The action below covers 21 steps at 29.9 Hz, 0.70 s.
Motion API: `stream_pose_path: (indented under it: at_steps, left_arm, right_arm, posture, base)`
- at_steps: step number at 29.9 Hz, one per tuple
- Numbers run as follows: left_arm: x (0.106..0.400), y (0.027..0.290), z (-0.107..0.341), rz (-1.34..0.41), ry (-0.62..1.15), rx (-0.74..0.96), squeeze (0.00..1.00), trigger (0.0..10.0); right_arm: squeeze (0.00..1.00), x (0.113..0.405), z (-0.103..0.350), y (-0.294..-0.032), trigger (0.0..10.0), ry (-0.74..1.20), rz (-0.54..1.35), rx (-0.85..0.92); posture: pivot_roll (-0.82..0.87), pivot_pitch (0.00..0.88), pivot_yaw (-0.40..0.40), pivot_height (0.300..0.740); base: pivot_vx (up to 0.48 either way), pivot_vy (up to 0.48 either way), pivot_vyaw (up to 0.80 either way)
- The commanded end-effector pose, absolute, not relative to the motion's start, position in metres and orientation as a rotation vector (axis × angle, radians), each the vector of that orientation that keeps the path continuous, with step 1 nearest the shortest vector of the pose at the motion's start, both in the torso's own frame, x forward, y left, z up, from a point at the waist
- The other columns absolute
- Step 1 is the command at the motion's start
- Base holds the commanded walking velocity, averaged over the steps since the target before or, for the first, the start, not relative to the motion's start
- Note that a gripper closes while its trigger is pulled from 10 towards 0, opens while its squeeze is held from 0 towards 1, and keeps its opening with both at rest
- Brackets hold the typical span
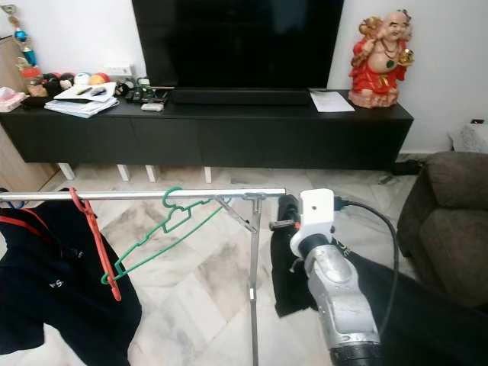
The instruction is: Hang hanger
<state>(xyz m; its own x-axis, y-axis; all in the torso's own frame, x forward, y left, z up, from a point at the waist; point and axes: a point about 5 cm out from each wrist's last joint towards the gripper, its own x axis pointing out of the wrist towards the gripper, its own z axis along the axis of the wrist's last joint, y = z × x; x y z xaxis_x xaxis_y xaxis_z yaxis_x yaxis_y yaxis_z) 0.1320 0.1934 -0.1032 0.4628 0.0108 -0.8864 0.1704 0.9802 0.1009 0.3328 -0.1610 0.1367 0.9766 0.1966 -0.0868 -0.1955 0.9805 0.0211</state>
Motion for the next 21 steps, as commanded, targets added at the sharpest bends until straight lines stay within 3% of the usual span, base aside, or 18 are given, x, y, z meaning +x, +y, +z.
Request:
stream_pose_path:
  at_steps: [1, 10, 21]
  left_arm:
    - [0.133, 0.189, -0.104, -0.120, 1.089, 0.180, 0.00, 10.0]
    - [0.132, 0.189, -0.104, -0.116, 1.091, 0.174, 0.00, 10.0]
    - [0.133, 0.189, -0.103, -0.114, 1.091, 0.175, 0.00, 10.0]
  right_arm:
    - [0.00, 0.335, 0.137, -0.157, 10.0, 0.090, 0.199, 0.012]
    - [0.00, 0.332, 0.117, -0.156, 10.0, 0.163, 0.221, 0.006]
    - [0.00, 0.323, 0.083, -0.163, 10.0, 0.276, 0.217, -0.126]
  posture:
    - [-0.02, 0.011, 0.028, 0.740]
    - [-0.02, 0.000, 0.028, 0.740]
    - [-0.02, 0.008, 0.028, 0.740]
  base:
    - [0.000, 0.000, 0.00]
    - [0.000, 0.000, 0.00]
    - [0.000, 0.000, 0.00]
